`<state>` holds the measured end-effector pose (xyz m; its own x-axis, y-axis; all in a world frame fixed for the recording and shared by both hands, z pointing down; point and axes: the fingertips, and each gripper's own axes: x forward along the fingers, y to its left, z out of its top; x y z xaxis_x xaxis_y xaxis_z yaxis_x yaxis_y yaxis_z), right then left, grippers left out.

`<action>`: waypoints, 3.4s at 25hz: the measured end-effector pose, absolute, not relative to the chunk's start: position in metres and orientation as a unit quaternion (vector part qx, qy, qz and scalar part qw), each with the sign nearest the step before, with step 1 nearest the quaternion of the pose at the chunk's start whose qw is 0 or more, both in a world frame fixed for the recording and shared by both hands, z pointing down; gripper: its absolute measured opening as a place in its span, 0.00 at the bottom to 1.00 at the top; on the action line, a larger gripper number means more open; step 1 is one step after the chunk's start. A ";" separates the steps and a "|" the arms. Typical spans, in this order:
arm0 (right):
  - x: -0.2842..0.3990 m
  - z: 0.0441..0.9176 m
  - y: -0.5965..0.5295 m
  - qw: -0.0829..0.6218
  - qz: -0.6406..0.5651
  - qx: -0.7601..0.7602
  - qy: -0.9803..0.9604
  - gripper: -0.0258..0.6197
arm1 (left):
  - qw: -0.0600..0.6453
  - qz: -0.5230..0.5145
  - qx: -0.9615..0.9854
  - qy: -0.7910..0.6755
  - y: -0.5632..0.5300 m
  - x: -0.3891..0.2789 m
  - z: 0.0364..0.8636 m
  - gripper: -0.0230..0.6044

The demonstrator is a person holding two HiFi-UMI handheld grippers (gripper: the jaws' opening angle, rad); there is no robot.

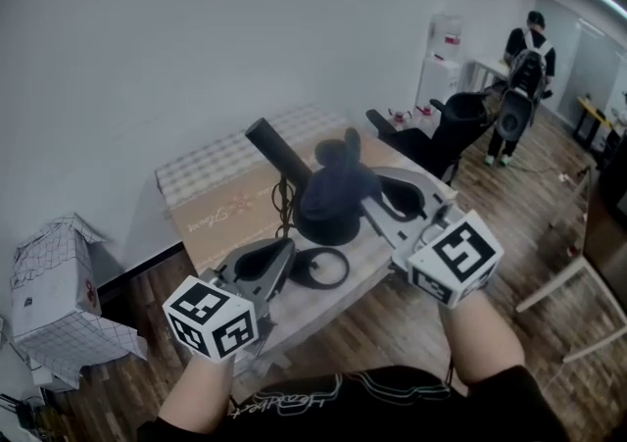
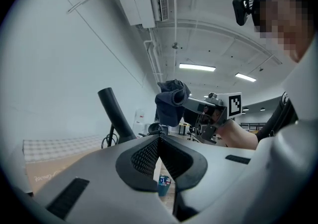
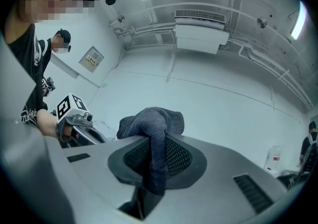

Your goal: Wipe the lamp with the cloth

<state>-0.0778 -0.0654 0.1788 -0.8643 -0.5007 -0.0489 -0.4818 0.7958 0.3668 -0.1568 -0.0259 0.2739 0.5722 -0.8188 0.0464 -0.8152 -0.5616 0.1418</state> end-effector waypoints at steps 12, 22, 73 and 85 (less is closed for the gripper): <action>-0.164 0.157 -0.108 0.003 -0.213 0.249 -0.945 0.13 | 0.077 -0.017 0.887 -0.455 -0.081 -0.219 0.278 0.04; -0.210 0.174 -0.130 0.033 -0.218 0.253 -0.942 0.13 | 0.090 -0.025 0.883 -0.460 -0.096 -0.263 0.291 0.04; -0.172 0.315 -0.135 0.100 -0.129 0.356 -0.920 0.13 | 0.152 -0.012 0.891 -0.427 -0.072 -0.235 0.353 0.04; -0.153 0.352 -0.123 0.101 -0.085 0.364 -0.922 0.13 | 0.171 -0.015 0.892 -0.418 -0.072 -0.229 0.364 0.04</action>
<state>-0.1532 -0.1227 0.3521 -0.7141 -0.6889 0.1241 -0.6545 0.7200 0.2307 -0.2290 -0.0723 0.3644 0.6499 -0.7512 0.1158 -0.7408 -0.5920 0.3175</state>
